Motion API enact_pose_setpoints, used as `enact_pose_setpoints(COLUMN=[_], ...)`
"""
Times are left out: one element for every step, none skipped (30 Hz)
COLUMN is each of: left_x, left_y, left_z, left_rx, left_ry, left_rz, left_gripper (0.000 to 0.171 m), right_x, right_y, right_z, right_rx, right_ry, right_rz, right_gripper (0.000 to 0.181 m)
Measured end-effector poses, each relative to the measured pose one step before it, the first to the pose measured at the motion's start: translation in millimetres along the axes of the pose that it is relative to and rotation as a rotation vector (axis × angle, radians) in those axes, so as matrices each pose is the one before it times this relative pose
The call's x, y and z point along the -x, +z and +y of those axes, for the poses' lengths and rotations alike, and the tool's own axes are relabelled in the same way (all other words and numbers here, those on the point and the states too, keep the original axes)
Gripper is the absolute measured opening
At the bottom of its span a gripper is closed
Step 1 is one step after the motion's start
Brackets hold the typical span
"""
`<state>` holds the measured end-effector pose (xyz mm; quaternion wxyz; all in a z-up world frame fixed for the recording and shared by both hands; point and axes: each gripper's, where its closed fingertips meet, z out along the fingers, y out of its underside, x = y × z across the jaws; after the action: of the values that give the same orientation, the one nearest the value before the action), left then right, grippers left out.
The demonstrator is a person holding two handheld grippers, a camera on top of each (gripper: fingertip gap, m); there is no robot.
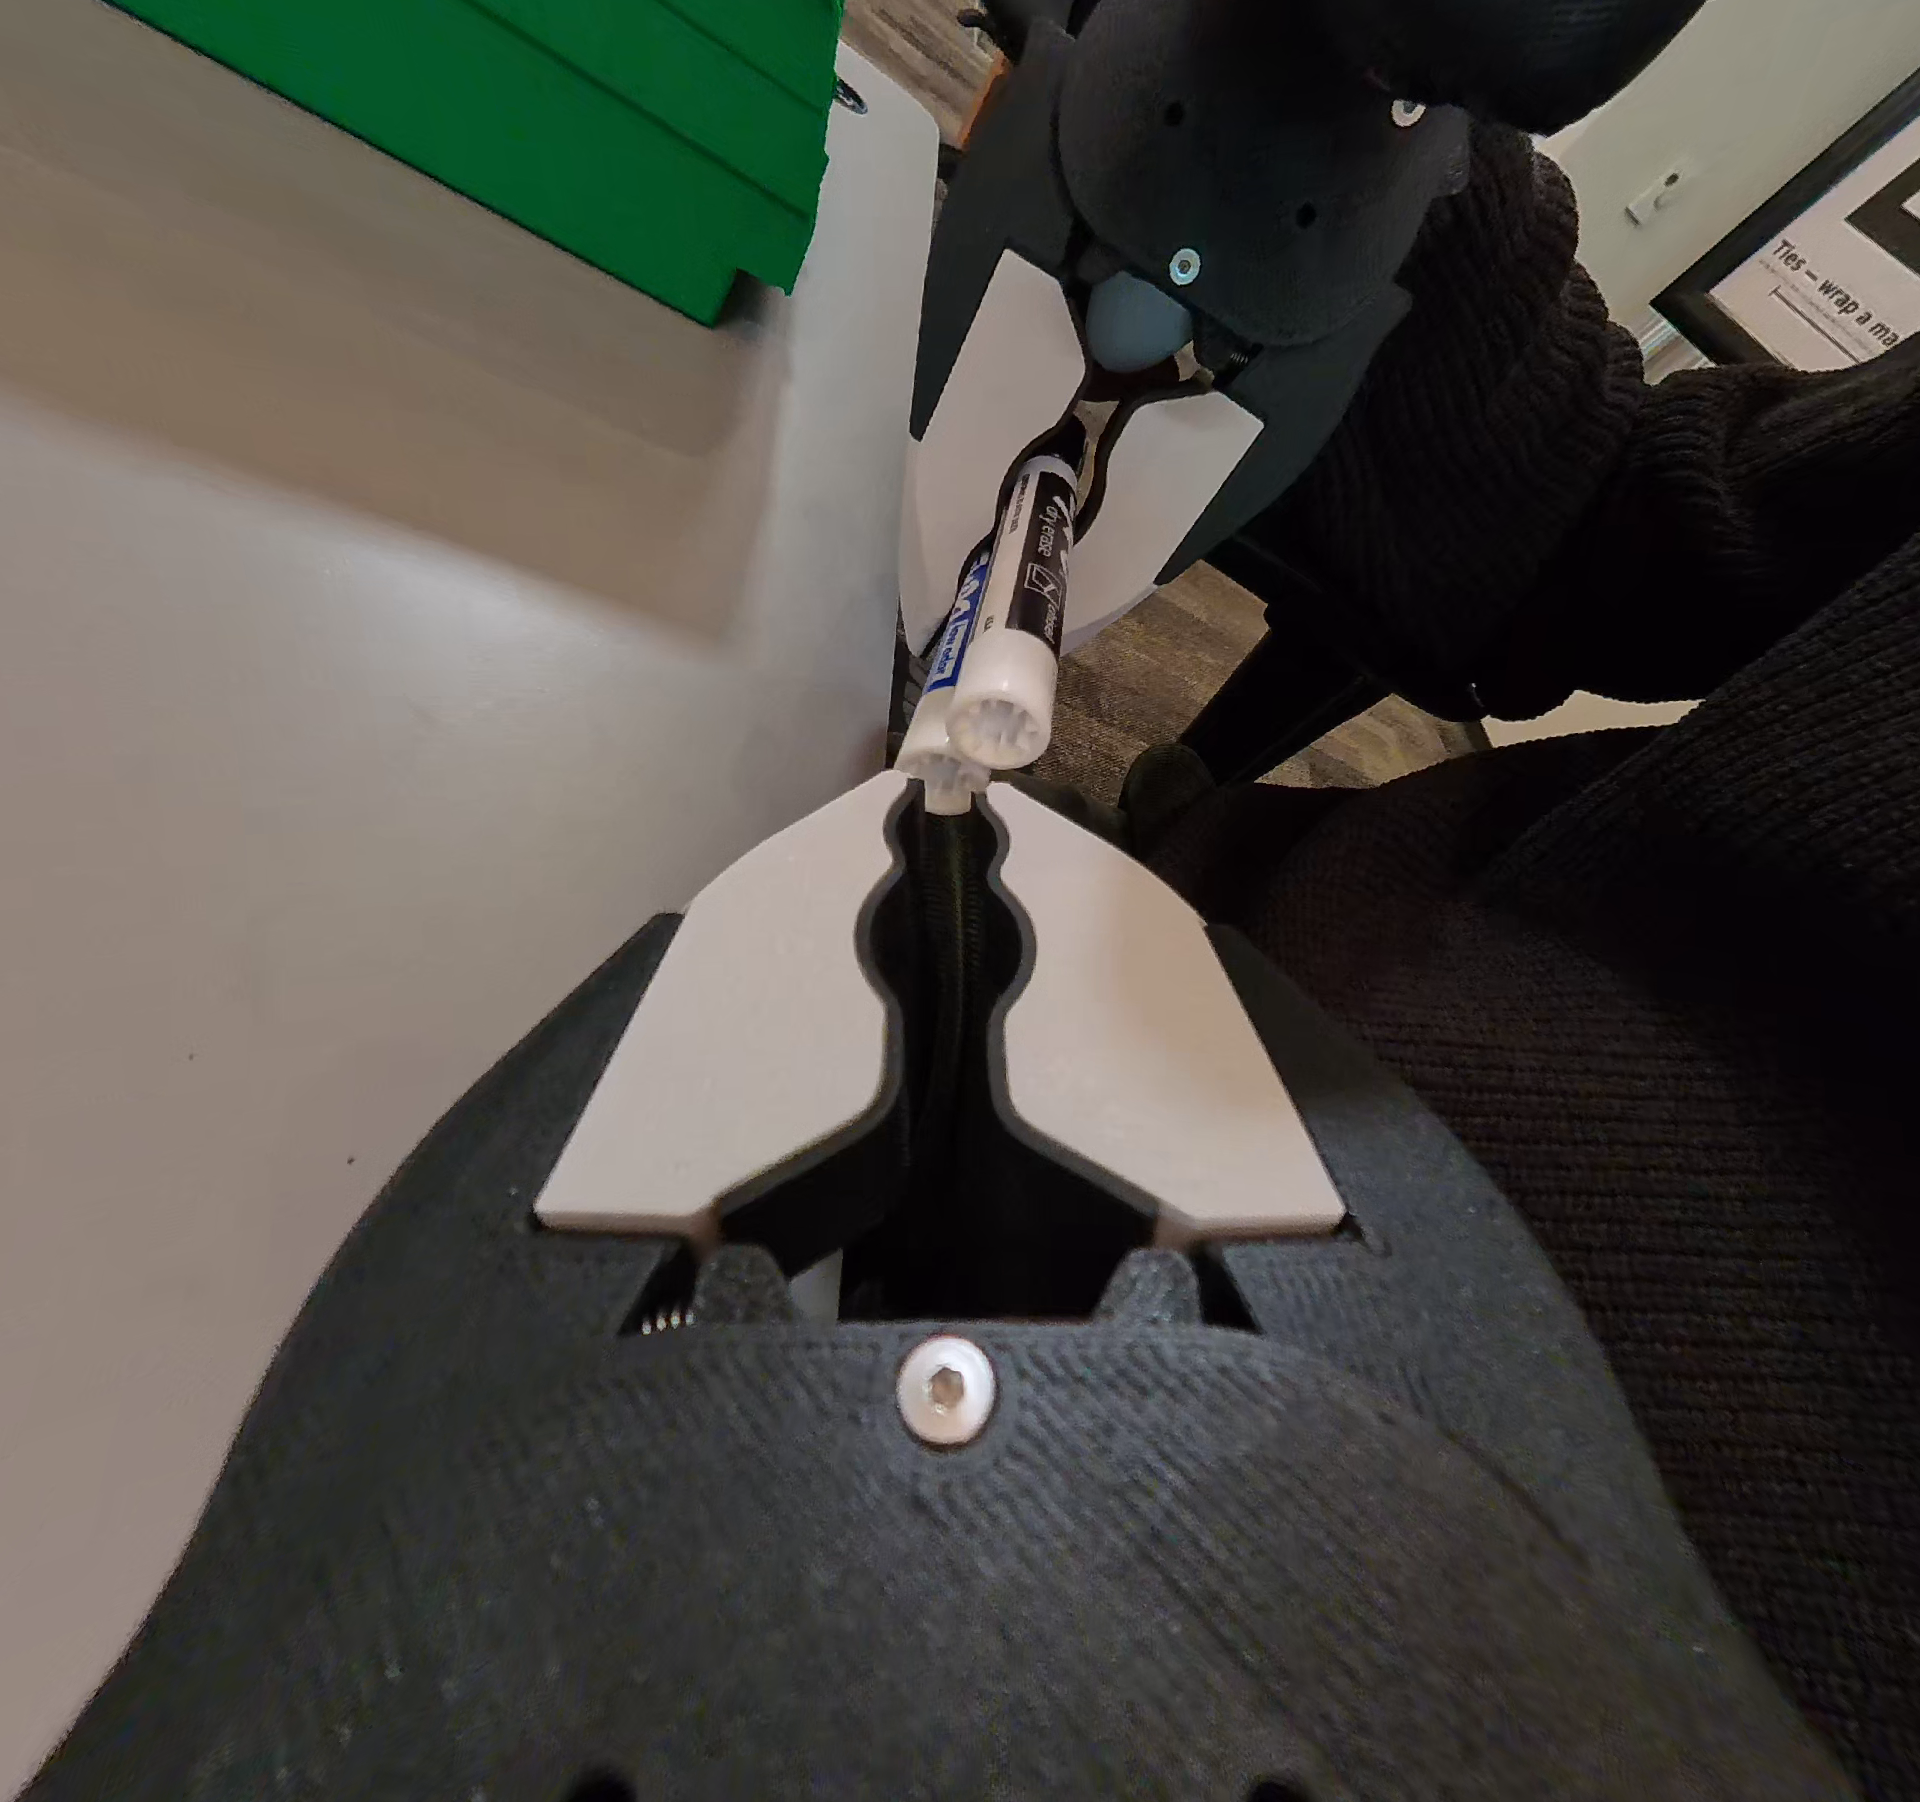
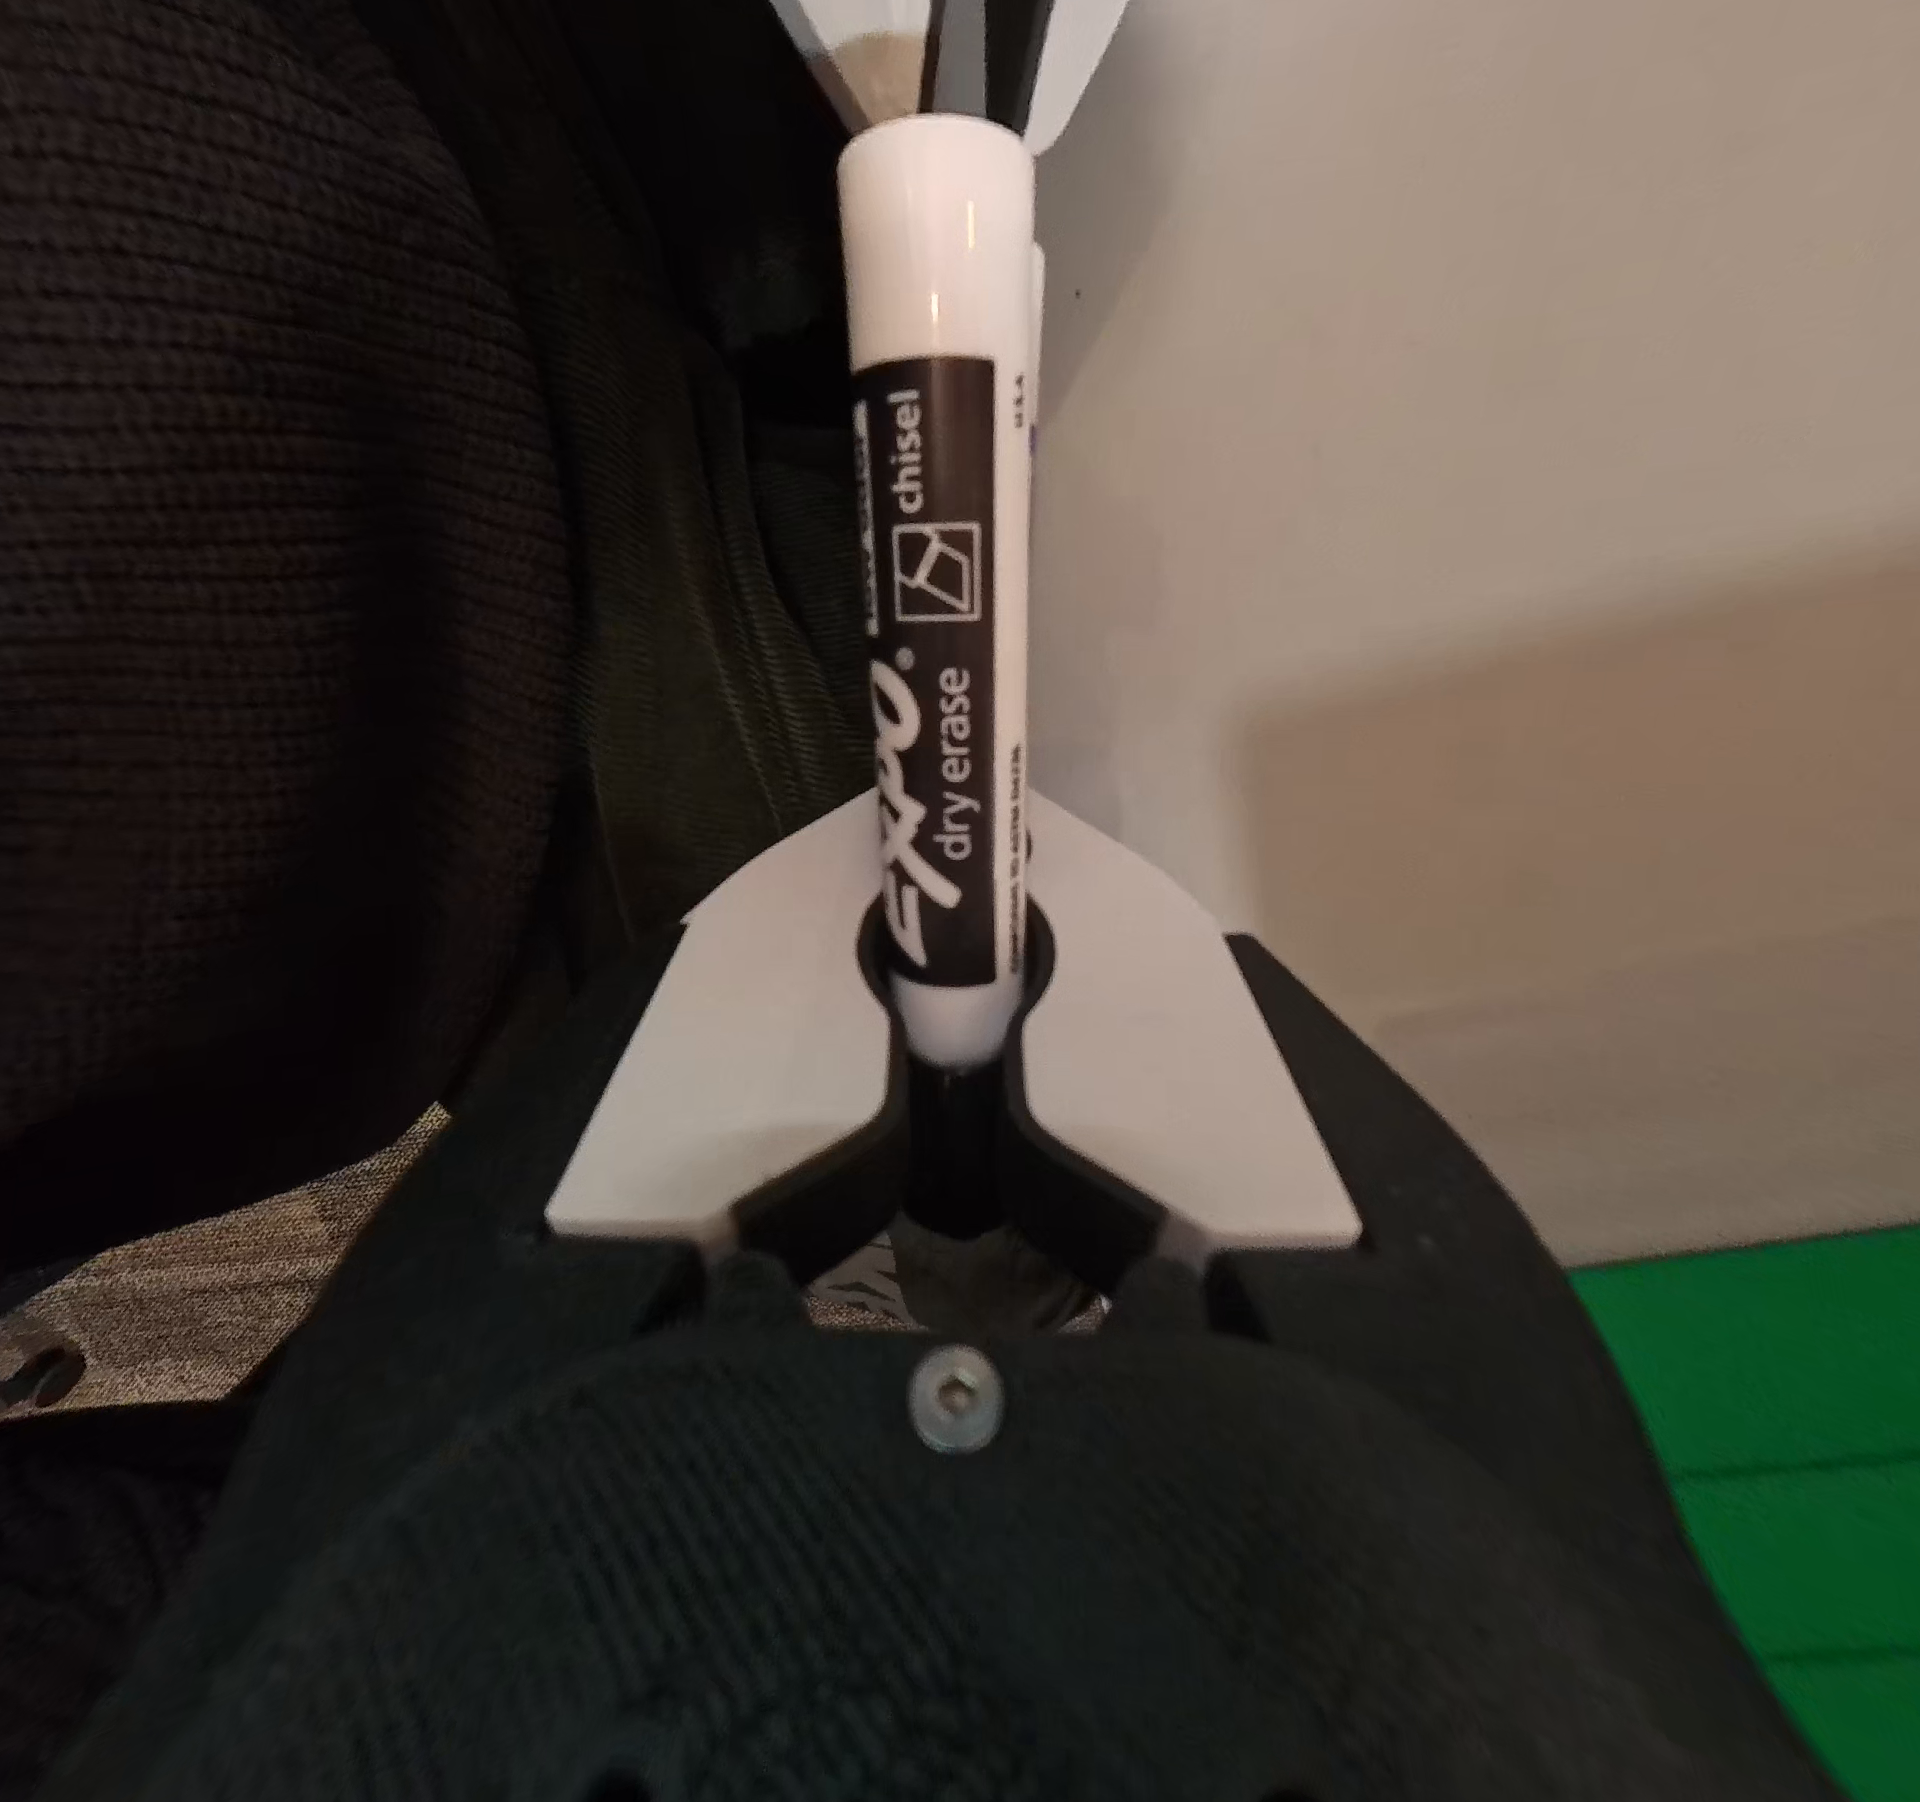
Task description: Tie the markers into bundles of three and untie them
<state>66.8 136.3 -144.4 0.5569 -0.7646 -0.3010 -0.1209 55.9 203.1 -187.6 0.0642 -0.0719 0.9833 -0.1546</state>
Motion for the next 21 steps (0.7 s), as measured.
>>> enact_pose_setpoints(left_x=[-0.10, -0.23, -0.06, 0.22, 0.48, 0.57, 0.33, 0.28, 0.13, -0.13, -0.99, -3.03, -4.39, -2.53, 1.06, 1.35, -2.65, -5.88, -7.51, -8.56, -8.17], left_y=[0.36, 0.49, 0.47, 0.39, 0.32, 0.11, -0.05, -0.02, -0.10, -0.06, 0.21, 0.89, 2.11, 3.07, 3.87, 3.69, 3.02, 2.27, 1.93, 1.83, 2.06], left_z=[0.32, 0.67, 0.96, 1.12, 0.86, 0.52, 0.34, 0.36, 0.47, 0.56, 1.39, 3.31, 6.17, 7.40, 5.84, 3.43, 2.05, 0.60, -0.09, 0.93, 3.06], left_rx=[0.00096, 0.00279, 0.00503, 0.00590, 0.00444, 0.00253, 0.00192, 0.00164, 0.00217, 0.00394, 0.00854, 0.01922, 0.03558, 0.04295, 0.03216, 0.01905, 0.01299, 0.00704, 0.00130, 0.00578, 0.01768], left_ry=[-0.0016, -0.0019, -0.0018, -0.0009, 0.0009, 0.0014, 0.0002, -0.0021, -0.0041, -0.0064, -0.0109, -0.0184, -0.0266, -0.0270, -0.0208, -0.0140, -0.0163, -0.0242, -0.0344, -0.0401, -0.0370], left_rz=[0.0014, 0.0025, 0.0021, -0.0003, -0.0024, -0.0029, -0.0010, 0.0003, 0.0017, 0.0044, 0.0112, 0.0269, 0.0401, 0.0293, 0.0002, -0.0086, 0.0134, 0.0346, 0.0474, 0.0599, 0.0602], left_gripper=[0.009, 0.009, 0.010, 0.011, 0.011, 0.011, 0.012, 0.012, 0.013, 0.013, 0.015, 0.021, 0.032, 0.044, 0.059, 0.073, 0.081, 0.087, 0.094, 0.098, 0.099], right_x=[0.17, 0.13, 0.26, 0.14, 0.01, -0.02, 0.04, -0.05, 0.07, 0.14, 0.13, 0.14, 0.21, 0.25, 0.47, 0.79, 1.25, 1.82, 2.63, 3.62, 3.79], right_y=[-0.03, -0.21, -0.15, -0.16, -0.13, -0.07, 0.06, 0.13, 0.25, 0.14, 0.09, 0.06, -0.01, -0.05, -0.06, 0.04, 0.03, 0.17, 0.10, 0.06, -0.39], right_z=[-0.10, -0.17, -0.30, -0.33, -0.15, -0.08, 0.13, 0.15, 0.11, 0.16, 0.07, 0.17, 0.10, -0.07, 0.02, -0.21, -0.23, -0.57, -0.91, -1.65, -2.28], right_rx=[-0.0003, -0.0011, -0.0013, -0.0009, -0.0006, -0.0003, 0.0000, 0.0006, 0.0009, 0.0008, 0.0005, 0.0005, 0.0003, 0.0000, 0.0002, 0.0012, 0.0040, 0.0071, 0.0090, 0.0088, 0.0082], right_ry=[-0.0009, -0.0011, -0.0011, -0.0008, -0.0004, 0.0001, 0.0003, 0.0008, 0.0011, 0.0004, -0.0004, -0.0007, -0.0010, -0.0011, -0.0018, -0.0033, -0.0046, -0.0088, -0.0154, -0.0201, -0.0227], right_rz=[0.0005, 0.0003, -0.0001, 0.0001, 0.0006, 0.0003, -0.0001, -0.0001, -0.0003, -0.0002, 0.0002, 0.0001, 0.0002, -0.0002, -0.0006, 0.0003, 0.0009, 0.0031, 0.0035, 0.0008, 0.0007], right_gripper=[0.015, 0.015, 0.014, 0.014, 0.014, 0.015, 0.015, 0.015, 0.015, 0.015, 0.015, 0.015, 0.015, 0.015, 0.015, 0.015, 0.015, 0.015, 0.014, 0.014, 0.015])
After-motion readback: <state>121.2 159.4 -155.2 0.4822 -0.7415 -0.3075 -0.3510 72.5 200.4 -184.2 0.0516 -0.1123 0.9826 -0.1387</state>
